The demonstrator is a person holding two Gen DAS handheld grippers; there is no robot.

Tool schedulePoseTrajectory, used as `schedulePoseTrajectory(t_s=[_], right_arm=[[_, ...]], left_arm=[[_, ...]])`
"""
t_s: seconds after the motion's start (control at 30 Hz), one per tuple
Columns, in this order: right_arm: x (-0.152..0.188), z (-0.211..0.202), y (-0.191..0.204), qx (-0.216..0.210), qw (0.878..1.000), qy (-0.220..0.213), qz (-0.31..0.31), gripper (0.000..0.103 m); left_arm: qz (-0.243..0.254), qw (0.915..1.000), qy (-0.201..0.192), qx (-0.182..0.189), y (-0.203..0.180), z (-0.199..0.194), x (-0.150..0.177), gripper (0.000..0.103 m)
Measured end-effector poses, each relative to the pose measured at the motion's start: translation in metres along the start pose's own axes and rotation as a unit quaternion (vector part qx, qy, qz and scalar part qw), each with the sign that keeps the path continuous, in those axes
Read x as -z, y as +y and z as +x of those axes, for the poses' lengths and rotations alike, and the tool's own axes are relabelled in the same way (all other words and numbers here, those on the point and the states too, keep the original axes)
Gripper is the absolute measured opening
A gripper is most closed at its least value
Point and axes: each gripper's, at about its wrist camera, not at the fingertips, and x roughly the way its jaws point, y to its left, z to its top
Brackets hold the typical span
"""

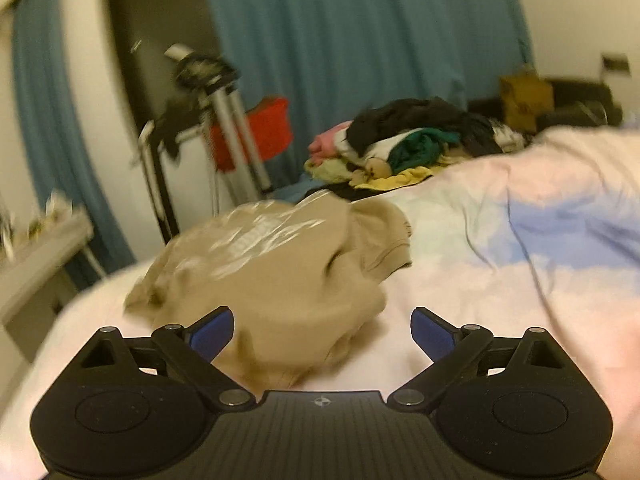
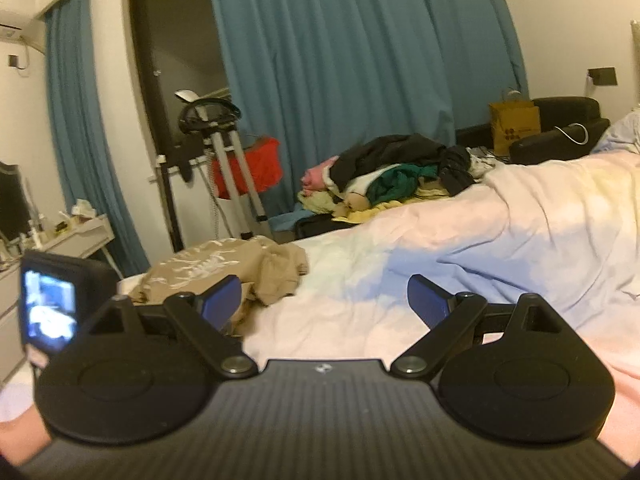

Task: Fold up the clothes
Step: 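Grasp the beige sweatshirt edge with the left gripper and lift it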

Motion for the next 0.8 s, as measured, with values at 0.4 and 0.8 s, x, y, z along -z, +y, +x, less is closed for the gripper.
schedulePoseTrajectory(t_s=[0.4,0.8], right_arm=[[0.020,0.070,-0.002,0.027,0.999,-0.002,-0.024,0.091],[0.026,0.013,0.067,-0.067,0.983,-0.082,-0.153,0.091]], left_arm=[[-0.005,0.9989,-0.038,-0.028,0.025,0.025,-0.018,0.010],[-0.147,0.9809,-0.118,0.050,0.131,-0.149,-0.006,0.009]])
